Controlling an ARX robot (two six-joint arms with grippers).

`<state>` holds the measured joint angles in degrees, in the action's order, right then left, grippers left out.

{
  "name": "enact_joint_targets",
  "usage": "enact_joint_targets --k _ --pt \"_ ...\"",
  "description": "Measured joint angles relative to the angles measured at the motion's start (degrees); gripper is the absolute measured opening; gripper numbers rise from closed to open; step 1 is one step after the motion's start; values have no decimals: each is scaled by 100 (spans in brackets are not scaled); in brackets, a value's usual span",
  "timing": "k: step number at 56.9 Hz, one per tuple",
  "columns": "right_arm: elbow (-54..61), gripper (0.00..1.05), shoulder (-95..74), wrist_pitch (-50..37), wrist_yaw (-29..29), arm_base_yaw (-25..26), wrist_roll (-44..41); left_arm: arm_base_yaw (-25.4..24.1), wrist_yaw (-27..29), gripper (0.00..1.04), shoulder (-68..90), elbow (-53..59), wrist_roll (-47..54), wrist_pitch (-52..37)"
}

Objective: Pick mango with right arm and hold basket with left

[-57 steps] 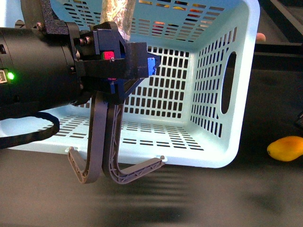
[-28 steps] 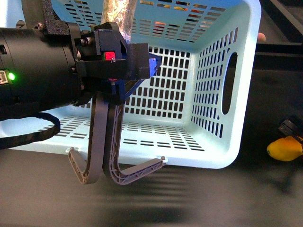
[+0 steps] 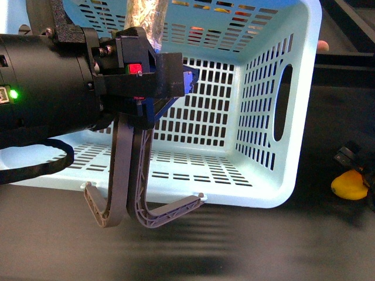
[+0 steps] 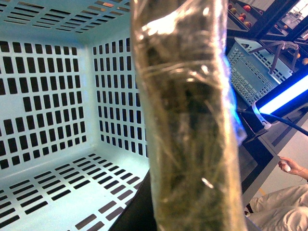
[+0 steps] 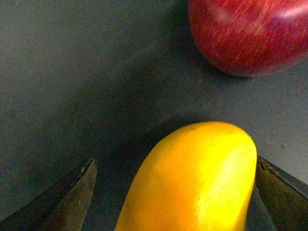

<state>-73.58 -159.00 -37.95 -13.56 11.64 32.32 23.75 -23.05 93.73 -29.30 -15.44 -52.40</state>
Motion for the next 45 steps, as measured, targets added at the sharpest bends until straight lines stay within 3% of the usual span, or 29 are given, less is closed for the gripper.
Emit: enact_joint_targets --k 25,39,45 --pt "-155 97 -205 308 59 17 -225 2 -2 8 0 0 2 0" --pt "-153 66 -219 293 28 46 -343 2 0 8 0 0 0 0" --pt "-61 60 -195 210 70 63 -358 0 -2 8 0 0 0 0"
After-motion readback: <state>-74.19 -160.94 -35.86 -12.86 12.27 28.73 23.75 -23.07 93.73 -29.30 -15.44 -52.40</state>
